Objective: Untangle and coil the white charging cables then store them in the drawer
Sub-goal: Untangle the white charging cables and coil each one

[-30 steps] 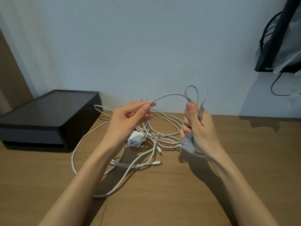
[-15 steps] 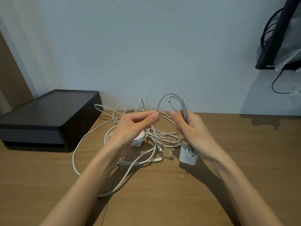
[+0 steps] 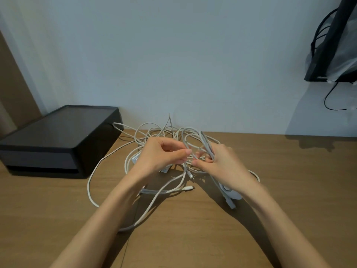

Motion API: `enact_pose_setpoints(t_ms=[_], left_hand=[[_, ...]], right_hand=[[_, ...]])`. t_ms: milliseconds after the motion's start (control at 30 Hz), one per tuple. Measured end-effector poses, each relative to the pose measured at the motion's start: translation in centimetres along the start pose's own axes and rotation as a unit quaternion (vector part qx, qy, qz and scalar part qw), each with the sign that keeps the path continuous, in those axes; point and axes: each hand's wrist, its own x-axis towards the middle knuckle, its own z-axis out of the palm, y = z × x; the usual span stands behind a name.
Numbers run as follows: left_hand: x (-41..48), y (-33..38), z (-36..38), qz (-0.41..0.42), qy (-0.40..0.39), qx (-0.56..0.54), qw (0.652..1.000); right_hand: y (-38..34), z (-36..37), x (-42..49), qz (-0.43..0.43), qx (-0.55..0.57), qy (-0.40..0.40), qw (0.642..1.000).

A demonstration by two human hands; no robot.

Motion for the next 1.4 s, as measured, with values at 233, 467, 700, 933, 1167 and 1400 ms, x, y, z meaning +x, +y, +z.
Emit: enact_pose_setpoints(t_ms=[233,467,700,933,1167,1400], left_hand=[[0.1,0.5,-0.6,0.03,0.064,0.038,0.997],[0.2,0.1,0.5,-0.036,0.051,-0.041,0.997],[0.4,-0.7,0.8,-0.025,0.003,0.078,0.997],[0.4,-0.8,-0.7,0.127,-0.107,0.275,0.947],[0.3,-2.6,1.0,0.279,0.01,0.58,0.765],[0.0,-2.8,2.0,0.239,0.06,0.637,0.73]], right_hand=[[-0.2,-0.3,-0.3,0.008,-0.017,-0.023,1.0],[-0.5,-0.1,-0.2,-0.032,-0.051,0.01,0.998],[0.1,-0.5,-0.7,-0.061,-0.236,0.036,0.969],[-0.4,-0.7,-0.6,-0.061,-0.374,0.042,0.925],[-2.4,-0.2,-0.2,-0.128,-0.482,0.012,0.866],[-4.0,-0.6,-0.8,-0.136,-0.504,-0.031,0.852]])
